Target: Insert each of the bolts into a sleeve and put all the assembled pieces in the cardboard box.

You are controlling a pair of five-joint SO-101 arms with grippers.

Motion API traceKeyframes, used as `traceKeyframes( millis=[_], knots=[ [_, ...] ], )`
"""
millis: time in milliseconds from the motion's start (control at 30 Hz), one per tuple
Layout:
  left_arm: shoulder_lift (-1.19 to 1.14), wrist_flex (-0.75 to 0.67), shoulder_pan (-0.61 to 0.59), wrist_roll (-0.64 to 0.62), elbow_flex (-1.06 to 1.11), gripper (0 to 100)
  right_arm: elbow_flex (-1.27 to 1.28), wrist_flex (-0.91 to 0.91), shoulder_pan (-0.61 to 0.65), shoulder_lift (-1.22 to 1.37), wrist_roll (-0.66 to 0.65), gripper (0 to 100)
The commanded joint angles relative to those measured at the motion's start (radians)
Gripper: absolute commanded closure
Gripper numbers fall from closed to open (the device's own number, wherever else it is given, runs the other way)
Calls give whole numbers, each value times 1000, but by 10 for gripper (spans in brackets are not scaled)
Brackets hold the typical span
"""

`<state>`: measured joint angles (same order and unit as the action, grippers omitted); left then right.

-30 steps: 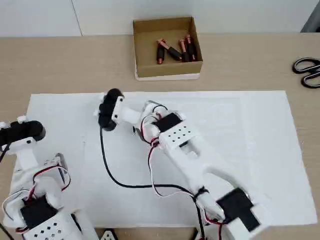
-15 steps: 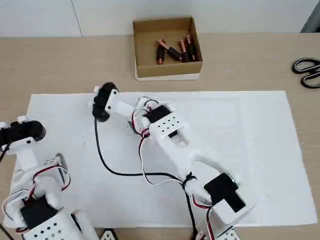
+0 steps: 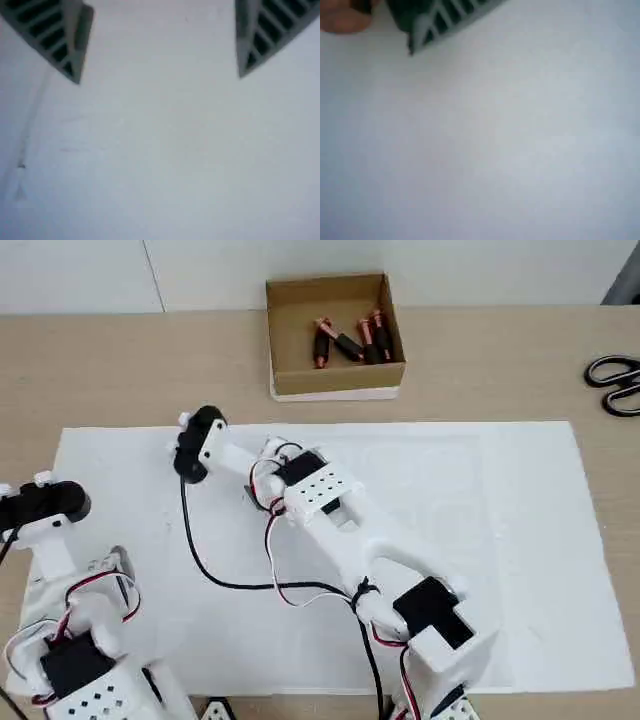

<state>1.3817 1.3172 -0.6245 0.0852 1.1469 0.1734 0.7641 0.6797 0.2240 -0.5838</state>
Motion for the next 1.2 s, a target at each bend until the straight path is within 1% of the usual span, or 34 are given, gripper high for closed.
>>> traceKeyframes(
  millis=[0, 200, 367, 467, 767, 1167],
  knots=[
    [6, -26, -5, 3, -4, 808, -40, -7, 5, -5, 5, 784],
    [6, -26, -5, 3, -4, 808, -43, 74, 5, -12, 0, 784],
    [6, -26, -5, 3, -4, 808, -44, 180, 7, -12, -100, 784],
    [6, -26, -5, 3, -4, 808, -44, 209, 5, -12, -133, 784],
    [6, -26, -5, 3, -4, 808, -40, 206, 2, 2, -152, 784],
    [6, -25, -5, 5, -4, 808, -77, 194, 4, 140, -150, 787]
  ],
)
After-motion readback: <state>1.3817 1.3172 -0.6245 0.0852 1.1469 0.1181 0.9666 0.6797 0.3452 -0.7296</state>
